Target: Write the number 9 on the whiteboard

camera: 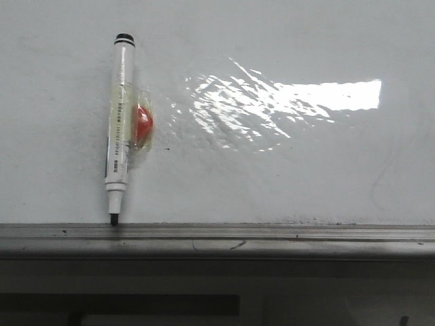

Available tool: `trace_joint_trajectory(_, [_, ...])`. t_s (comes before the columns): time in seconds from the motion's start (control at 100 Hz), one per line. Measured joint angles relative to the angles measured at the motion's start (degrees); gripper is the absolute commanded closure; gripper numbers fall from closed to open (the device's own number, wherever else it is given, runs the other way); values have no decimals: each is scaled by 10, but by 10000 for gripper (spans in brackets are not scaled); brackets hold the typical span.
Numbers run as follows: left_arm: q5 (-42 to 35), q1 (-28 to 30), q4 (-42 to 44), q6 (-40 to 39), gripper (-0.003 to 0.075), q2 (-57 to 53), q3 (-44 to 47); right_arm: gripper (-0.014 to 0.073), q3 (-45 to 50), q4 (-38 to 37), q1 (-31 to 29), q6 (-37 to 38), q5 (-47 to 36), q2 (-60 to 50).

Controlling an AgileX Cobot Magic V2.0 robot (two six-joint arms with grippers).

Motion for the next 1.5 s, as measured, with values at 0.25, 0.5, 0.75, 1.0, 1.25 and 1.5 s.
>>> trace_joint_trajectory(0.25, [0,0,0,0,741,0,0,635,0,0,0,0,0,0])
trace_joint_trajectory(0.5, [0,0,0,0,741,0,0,635,0,0,0,0,0,0])
trace_joint_trajectory(0.75, [-1,0,46,0,741,0,0,635,0,0,0,0,0,0])
trace_joint_trajectory(1.0, [-26,0,13,0,741,0,0,635,0,0,0,0,-19,0])
trace_joint_trajectory(1.25, [-166,0,-442,-11,741,0,0,635,0,224,0,15,-179,0])
trace_joint_trajectory(1.5, [-182,0,-558,-14,741,0,0,635,0,392,0,22,-234,0])
